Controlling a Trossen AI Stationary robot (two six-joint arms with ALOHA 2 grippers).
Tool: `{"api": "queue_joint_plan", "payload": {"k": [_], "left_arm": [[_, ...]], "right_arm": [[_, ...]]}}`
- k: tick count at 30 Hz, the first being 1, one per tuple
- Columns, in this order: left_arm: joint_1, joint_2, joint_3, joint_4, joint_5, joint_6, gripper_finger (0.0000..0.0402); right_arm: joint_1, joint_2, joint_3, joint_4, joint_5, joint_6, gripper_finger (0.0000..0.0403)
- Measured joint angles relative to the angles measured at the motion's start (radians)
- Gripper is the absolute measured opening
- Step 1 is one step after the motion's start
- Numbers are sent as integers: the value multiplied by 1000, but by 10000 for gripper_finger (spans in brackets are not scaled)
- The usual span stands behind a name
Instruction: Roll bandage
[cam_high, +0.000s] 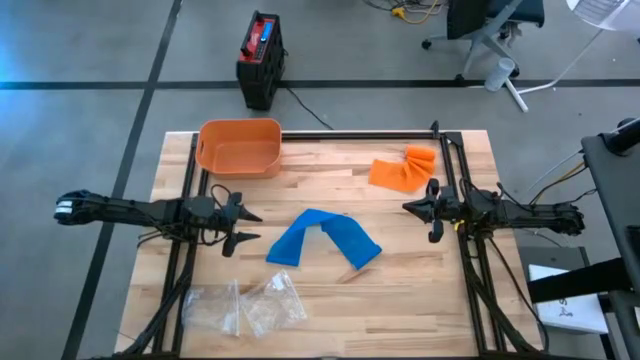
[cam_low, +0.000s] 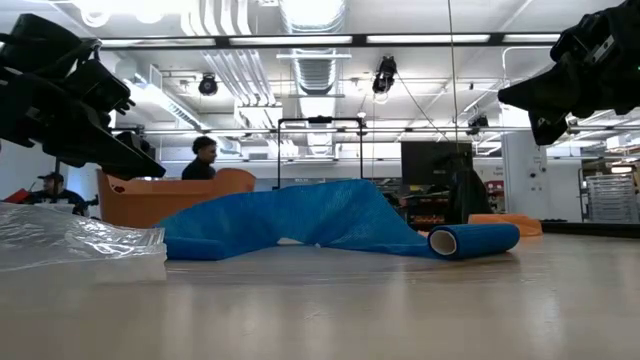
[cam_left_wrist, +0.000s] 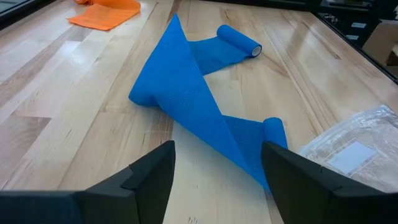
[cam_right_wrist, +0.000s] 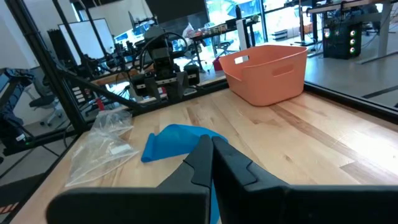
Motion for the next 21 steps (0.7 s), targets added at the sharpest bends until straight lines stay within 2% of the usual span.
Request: {"api": "queue_joint_plan", "payload": {"k": [3,7,9,12,17,21], "left_arm": [[0,0,0,0,0,0,231],[0,0,0,0,0,0,231],[0,0,0,0,0,0,231],[0,0,0,0,0,0,231],[0,0,0,0,0,0,231],[0,0,0,0,0,0,231]], "right_arm": [[0,0,0,0,0,42,0],[0,0,0,10,-1,193,0],[0,0,0,36,2,204,0],[0,13,-6,116,70,260,0],[0,124,-12,212,96,353,0],[0,259,-11,300,109,314,0]]}}
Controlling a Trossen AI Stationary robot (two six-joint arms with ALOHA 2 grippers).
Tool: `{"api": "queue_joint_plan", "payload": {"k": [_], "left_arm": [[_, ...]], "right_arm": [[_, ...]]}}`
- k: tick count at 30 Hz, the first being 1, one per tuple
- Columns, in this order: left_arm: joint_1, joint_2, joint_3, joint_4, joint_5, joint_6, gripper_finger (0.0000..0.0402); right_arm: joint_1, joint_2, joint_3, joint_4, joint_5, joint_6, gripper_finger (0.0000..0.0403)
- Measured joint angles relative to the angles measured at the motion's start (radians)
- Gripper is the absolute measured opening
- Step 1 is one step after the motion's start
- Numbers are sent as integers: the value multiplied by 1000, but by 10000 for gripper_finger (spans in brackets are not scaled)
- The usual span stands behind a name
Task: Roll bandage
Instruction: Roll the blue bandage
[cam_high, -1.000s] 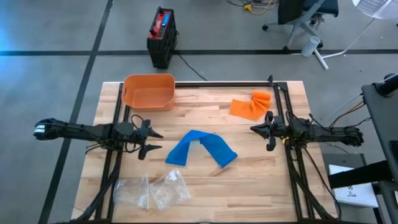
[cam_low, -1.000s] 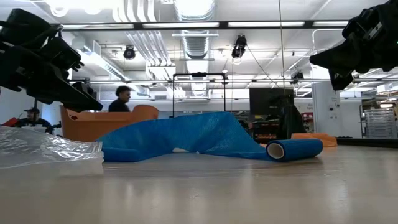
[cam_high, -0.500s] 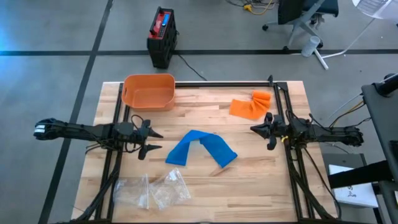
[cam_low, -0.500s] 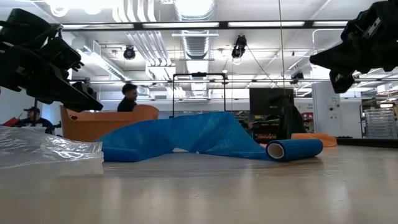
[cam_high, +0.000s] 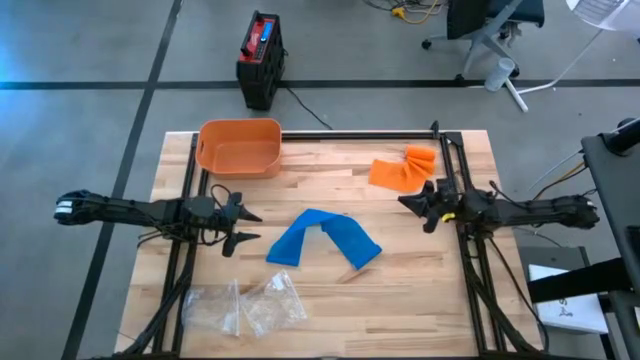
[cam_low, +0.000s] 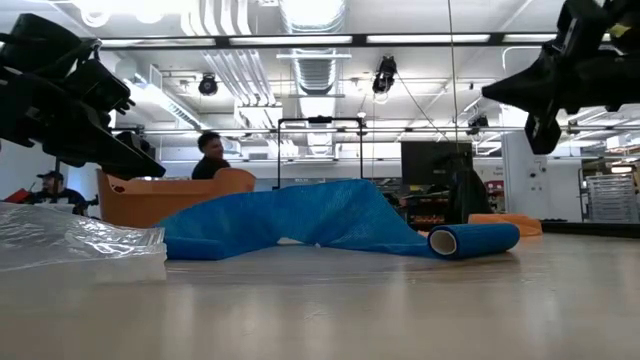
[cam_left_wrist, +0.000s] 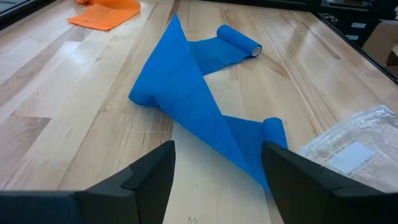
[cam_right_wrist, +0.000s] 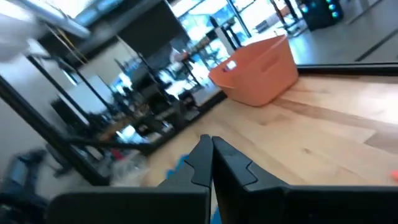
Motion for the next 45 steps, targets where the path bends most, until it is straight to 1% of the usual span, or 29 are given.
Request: {"api": "queue_joint_plan", "payload": {"k": [2,4,6,11,15,17,19,23,25,28,33,37,40,45], "left_arm": [[0,0,0,0,0,0,231],[0,0,0,0,0,0,231],[0,0,0,0,0,0,231],[0,0,0,0,0,0,231],[0,0,0,0,0,0,231],[0,0,0,0,0,0,231],[0,0,0,0,0,0,231],[0,0,0,0,0,0,231],[0,0,0,0,0,0,231],[0,0,0,0,0,0,231],[0,0,0,0,0,0,231],[0,0,0,0,0,0,231],[0,0,0,0,0,0,231],[0,0,0,0,0,0,231]], "right_arm": [[0,66,8,36,49,-31,0],[0,126,16,82,141,-30,0],[0,190,17,167,200,-26,0],[0,347,18,420,207,-69,0],[0,420,18,566,211,-78,0],[0,433,21,588,198,-64,0],[-1,437,29,577,210,-70,0],[-4,465,78,585,393,-80,0],[-4,502,112,581,424,-99,0],[-2,588,173,579,421,-132,0],[-2,774,283,550,382,-155,0],[-2,904,378,550,381,-143,0],[2,944,428,549,359,-184,0],[2,941,459,554,252,-216,0]]}}
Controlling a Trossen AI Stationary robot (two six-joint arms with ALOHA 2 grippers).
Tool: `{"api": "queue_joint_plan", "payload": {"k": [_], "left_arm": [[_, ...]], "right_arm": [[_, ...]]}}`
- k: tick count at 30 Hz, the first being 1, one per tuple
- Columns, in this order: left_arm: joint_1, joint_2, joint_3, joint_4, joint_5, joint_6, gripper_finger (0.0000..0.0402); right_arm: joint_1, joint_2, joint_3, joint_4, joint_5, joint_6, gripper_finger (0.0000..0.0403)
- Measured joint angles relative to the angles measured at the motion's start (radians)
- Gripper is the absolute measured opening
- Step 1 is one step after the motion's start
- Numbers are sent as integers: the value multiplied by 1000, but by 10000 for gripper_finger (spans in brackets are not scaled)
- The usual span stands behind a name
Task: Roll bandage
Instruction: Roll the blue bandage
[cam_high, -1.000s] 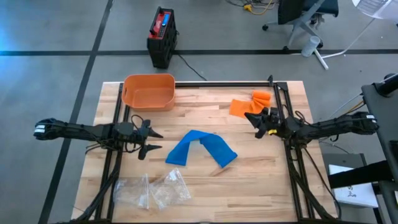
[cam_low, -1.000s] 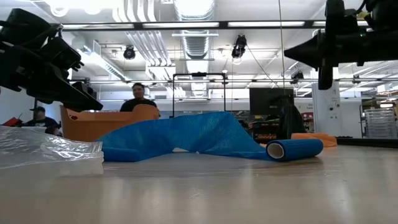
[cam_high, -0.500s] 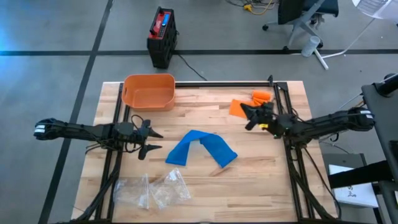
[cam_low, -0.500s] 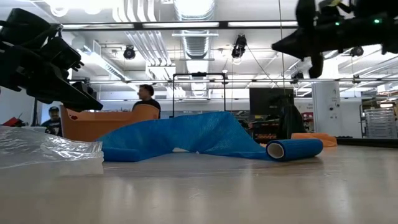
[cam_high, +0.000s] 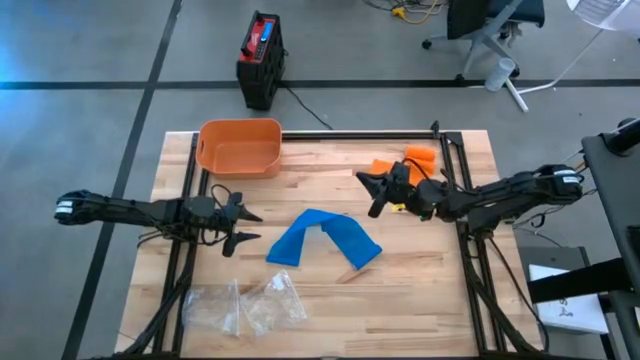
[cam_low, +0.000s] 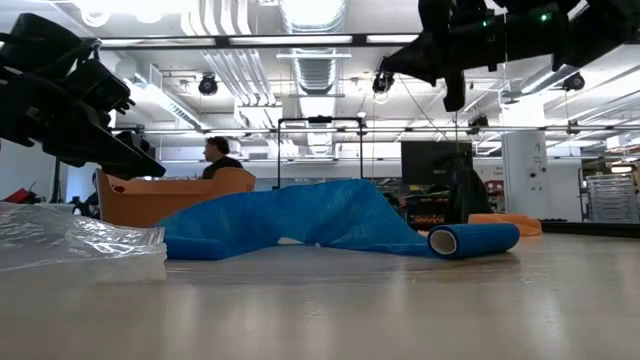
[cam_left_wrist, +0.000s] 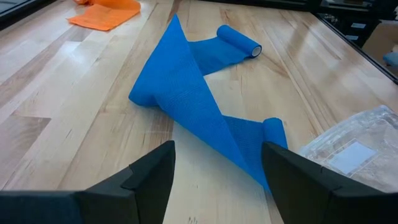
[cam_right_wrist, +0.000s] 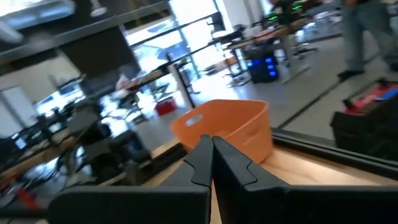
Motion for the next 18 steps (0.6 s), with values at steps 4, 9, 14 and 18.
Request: {"api": "queue_joint_plan", "payload": {"k": [4,9,14,18], "left_arm": [[0,0,0,0,0,0,231],[0,0,0,0,0,0,231],[0,0,0,2,0,0,231],[0,0,0,4,0,0,231]], "right_arm": [[0,3,12,1,-93,-36,0],[4,53,39,-3,-279,-105,0],[4,118,56,-10,-289,-107,0],[6,171,79,-8,-314,-59,0]]}}
